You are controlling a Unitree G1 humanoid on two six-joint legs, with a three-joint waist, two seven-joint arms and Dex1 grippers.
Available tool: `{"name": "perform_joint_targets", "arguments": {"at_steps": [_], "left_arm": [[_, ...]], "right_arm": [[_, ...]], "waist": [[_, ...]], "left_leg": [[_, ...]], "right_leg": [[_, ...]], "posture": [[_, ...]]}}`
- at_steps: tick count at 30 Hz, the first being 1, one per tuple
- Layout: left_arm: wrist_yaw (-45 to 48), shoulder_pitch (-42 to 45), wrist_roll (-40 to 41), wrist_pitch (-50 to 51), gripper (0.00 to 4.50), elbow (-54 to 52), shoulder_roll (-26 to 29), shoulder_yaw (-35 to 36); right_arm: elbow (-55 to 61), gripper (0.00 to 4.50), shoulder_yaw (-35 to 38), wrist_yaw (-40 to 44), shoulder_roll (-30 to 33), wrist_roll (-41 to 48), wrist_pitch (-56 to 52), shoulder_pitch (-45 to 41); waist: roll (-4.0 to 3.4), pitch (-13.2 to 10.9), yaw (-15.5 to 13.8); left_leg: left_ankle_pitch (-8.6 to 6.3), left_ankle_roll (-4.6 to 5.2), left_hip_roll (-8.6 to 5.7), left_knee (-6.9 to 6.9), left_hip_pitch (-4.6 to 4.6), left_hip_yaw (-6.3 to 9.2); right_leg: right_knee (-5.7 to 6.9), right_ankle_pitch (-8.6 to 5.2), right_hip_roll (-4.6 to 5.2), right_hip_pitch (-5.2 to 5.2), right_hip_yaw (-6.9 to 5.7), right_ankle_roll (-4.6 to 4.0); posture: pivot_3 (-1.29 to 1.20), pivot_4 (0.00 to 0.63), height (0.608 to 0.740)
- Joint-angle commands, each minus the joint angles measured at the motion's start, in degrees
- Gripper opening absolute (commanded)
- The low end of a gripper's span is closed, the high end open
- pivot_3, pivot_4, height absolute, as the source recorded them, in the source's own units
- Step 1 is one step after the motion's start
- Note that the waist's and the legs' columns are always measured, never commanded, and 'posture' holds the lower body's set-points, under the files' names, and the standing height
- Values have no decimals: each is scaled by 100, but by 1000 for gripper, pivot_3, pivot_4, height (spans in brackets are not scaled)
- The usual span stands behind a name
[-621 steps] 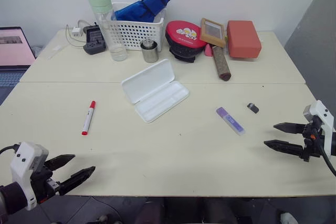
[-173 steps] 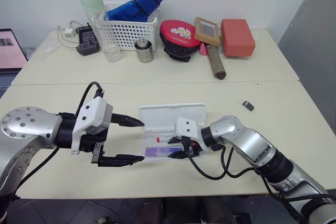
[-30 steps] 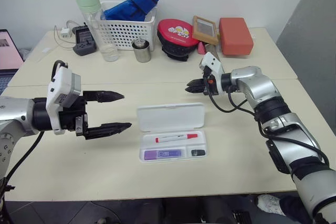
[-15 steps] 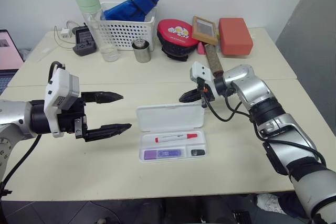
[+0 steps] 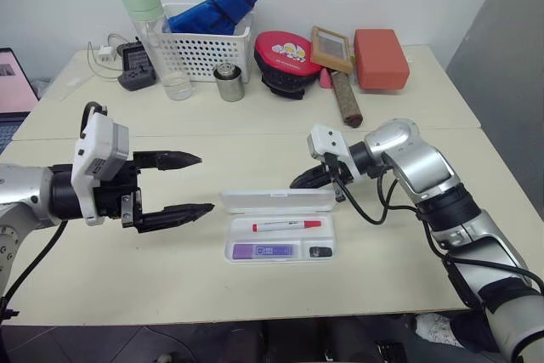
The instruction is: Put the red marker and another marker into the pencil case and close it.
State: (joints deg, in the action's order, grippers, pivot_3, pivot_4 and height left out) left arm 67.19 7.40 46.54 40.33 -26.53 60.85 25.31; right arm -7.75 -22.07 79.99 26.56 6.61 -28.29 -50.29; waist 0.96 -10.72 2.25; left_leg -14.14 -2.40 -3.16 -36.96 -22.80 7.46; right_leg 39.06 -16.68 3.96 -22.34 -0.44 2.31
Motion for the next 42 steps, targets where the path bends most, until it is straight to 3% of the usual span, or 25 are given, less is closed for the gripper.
{"name": "perform_joint_targets", "arguments": {"at_steps": [1,10,34,39,42], "left_arm": [[-19,81,140,12,4500,-162,67,-4],[44,278,270,92,4500,-254,103,-277],[405,388,8,-108,4500,-273,287,-923],[265,354,45,-50,4500,-207,205,-852],[-54,362,99,56,4500,-168,49,-808]], "right_arm": [[705,13,137,-44,110,249,-242,13],[1724,13,-139,-77,413,363,-495,481],[1136,13,-1253,-555,501,-519,54,1207],[1925,13,-258,-293,477,779,-599,1350],[2117,13,640,-723,220,1433,-688,1430]], "waist": [[0,0,1],[0,0,-38],[3,4,-35],[3,4,-42],[1,3,-39]], "left_leg": [[-1,1,0,0,0,0],[-2,3,-1,0,-1,3],[-10,17,2,2,18,0],[-11,20,3,1,17,2],[-11,20,2,1,6,2]], "right_leg": [[1,0,0,0,-1,0],[-3,0,0,2,-4,0],[-2,-1,-24,16,-1,0],[-3,0,-24,18,-3,1],[-3,0,-23,8,-1,0]], "posture": [[0,150,740],[0,150,740],[0,150,740],[0,150,740],[0,150,740]]}}
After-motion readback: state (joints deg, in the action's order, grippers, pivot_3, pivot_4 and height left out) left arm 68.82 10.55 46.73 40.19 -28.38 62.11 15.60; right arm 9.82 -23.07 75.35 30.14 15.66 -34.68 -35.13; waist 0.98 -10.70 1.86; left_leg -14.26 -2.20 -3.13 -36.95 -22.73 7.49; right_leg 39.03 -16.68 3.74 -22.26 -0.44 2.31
